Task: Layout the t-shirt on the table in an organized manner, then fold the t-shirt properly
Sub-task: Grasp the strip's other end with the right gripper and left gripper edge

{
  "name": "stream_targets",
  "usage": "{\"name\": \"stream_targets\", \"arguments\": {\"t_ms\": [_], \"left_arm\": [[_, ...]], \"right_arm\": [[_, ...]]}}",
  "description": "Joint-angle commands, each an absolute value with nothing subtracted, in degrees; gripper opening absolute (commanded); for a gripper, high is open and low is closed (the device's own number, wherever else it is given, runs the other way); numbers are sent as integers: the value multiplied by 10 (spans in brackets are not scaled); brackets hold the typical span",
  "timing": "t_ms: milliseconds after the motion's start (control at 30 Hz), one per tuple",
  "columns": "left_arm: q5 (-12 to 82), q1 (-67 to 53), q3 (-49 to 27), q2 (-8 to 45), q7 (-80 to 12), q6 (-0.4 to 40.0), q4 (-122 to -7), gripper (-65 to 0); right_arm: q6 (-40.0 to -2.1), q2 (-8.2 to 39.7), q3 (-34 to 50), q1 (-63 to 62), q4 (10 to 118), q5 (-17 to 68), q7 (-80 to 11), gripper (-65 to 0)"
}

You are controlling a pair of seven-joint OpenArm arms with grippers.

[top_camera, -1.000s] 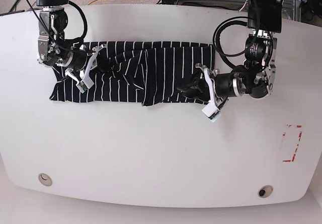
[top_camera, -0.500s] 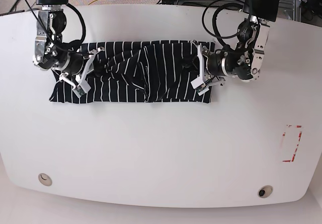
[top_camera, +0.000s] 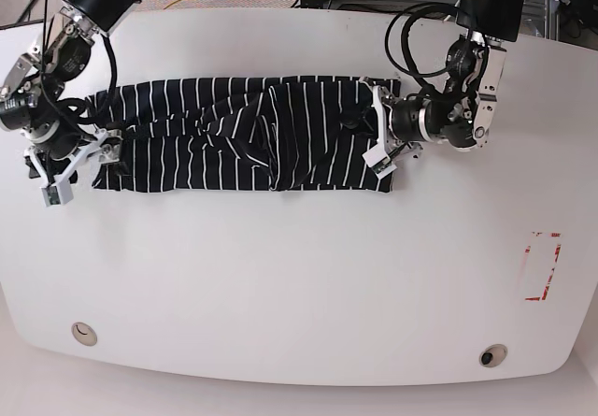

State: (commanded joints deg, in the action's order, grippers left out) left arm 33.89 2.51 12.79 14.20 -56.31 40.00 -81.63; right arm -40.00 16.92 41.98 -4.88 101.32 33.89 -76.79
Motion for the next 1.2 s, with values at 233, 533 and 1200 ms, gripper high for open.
{"name": "stream_targets", "arguments": {"t_ms": [233,533,1200], "left_arm": [[339,20,128,142,-563,400,-816,-568],[339,16,128,142,-563,400,-817,-568],[339,16,128,140,-562,400,-817,-568]], "right_arm": [[-400,221,463,-70,842,348,-766,0],[-400,273,463,-74,684,439,-739,0],[-400,234,436,-73,603,486,-749,0]]}}
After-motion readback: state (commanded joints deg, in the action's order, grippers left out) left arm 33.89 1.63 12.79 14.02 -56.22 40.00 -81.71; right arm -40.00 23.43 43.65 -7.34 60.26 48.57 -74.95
